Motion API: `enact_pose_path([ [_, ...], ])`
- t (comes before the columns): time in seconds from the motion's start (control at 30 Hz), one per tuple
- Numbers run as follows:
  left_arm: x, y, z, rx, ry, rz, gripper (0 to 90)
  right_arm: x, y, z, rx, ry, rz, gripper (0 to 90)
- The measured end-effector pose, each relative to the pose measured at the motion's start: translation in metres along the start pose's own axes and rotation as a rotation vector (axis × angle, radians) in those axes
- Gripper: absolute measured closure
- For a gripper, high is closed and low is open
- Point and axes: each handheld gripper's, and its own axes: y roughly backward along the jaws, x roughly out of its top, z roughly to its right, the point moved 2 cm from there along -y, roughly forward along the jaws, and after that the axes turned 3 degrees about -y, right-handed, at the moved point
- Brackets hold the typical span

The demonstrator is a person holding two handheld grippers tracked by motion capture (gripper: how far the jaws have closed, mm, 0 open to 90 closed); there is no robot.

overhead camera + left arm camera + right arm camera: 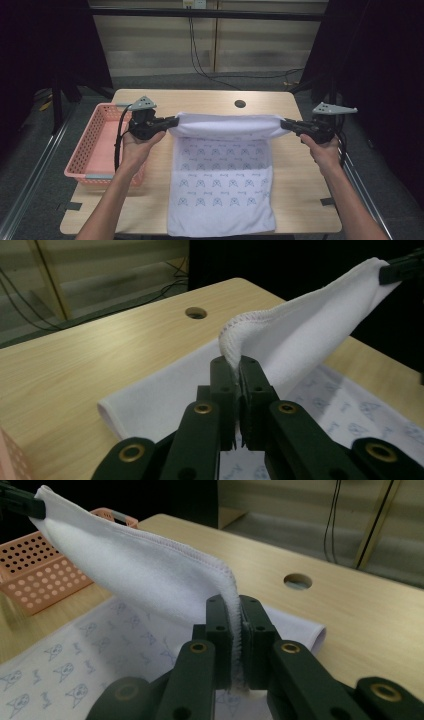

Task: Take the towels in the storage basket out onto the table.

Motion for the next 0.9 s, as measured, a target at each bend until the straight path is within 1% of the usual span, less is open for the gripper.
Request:
enact_pose_path([
  [0.03, 0.002, 0.005, 0.003, 0.000, -0.013, 0.002, 86.9, 0.001, 0.004, -0.002, 0.007, 0.007, 0.003, 84.6],
  [0.07, 0.005, 0.013, 0.007, -0.015, -0.020, 0.015, 86.9, 0.002, 0.010, -0.006, 0.012, 0.019, 0.008, 84.6],
  [0.13, 0.010, 0.026, 0.012, -0.019, -0.036, 0.033, 86.9, 0.008, 0.024, -0.016, 0.021, 0.047, 0.018, 84.6],
  [0.17, 0.011, 0.031, 0.015, -0.024, -0.032, 0.048, 86.8, 0.010, 0.029, -0.020, 0.033, 0.055, 0.030, 84.6],
  [0.2, 0.011, 0.036, 0.018, -0.028, -0.032, 0.055, 86.9, 0.011, 0.034, -0.025, 0.042, 0.059, 0.038, 84.6],
  [0.27, 0.002, 0.041, 0.026, -0.022, -0.049, 0.035, 86.9, 0.009, 0.041, -0.034, 0.054, 0.078, 0.045, 84.6],
  [0.3, -0.007, 0.042, 0.031, -0.028, -0.056, 0.020, 86.9, 0.005, 0.043, -0.039, 0.061, 0.081, 0.040, 84.6],
  [0.37, -0.027, 0.042, 0.038, -0.041, -0.057, -0.015, 86.8, -0.011, 0.044, -0.046, 0.074, 0.099, 0.009, 84.6],
  [0.4, -0.043, 0.042, 0.041, -0.060, -0.038, -0.029, 86.7, -0.018, 0.044, -0.048, 0.082, 0.093, -0.003, 84.5],
  [0.43, -0.056, 0.042, 0.045, -0.067, -0.028, -0.043, 86.6, -0.031, 0.045, -0.051, 0.088, 0.090, -0.022, 84.4],
  [0.5, -0.081, 0.041, 0.052, -0.094, 0.000, -0.067, 86.2, -0.054, 0.046, -0.055, 0.111, 0.069, -0.055, 84.3],
  [0.6, -0.113, 0.037, 0.062, -0.117, 0.005, -0.133, 84.9, -0.090, 0.044, -0.062, 0.134, 0.052, -0.131, 83.8],
  [0.63, -0.122, 0.036, 0.065, -0.135, 0.004, -0.155, 84.3, -0.101, 0.044, -0.064, 0.143, 0.046, -0.156, 83.7],
  [0.7, -0.135, 0.036, 0.071, -0.157, 0.008, -0.195, 83.9, -0.117, 0.045, -0.067, 0.156, 0.027, -0.182, 83.3],
  [0.73, -0.140, 0.036, 0.073, -0.170, 0.013, -0.205, 83.9, -0.124, 0.047, -0.068, 0.164, 0.022, -0.196, 83.1],
  [0.77, -0.145, 0.037, 0.074, -0.171, 0.012, -0.213, 83.0, -0.130, 0.048, -0.070, 0.166, 0.022, -0.209, 82.3],
  [0.8, -0.148, 0.039, 0.075, -0.177, 0.020, -0.213, 82.8, -0.135, 0.050, -0.072, 0.177, 0.019, -0.218, 81.4],
  [0.83, -0.153, 0.040, 0.076, -0.188, 0.036, -0.212, 82.6, -0.139, 0.053, -0.074, 0.186, 0.011, -0.226, 80.9],
  [0.9, -0.161, 0.041, 0.078, -0.210, 0.043, -0.241, 81.7, -0.146, 0.056, -0.079, 0.200, 0.014, -0.250, 78.6],
])
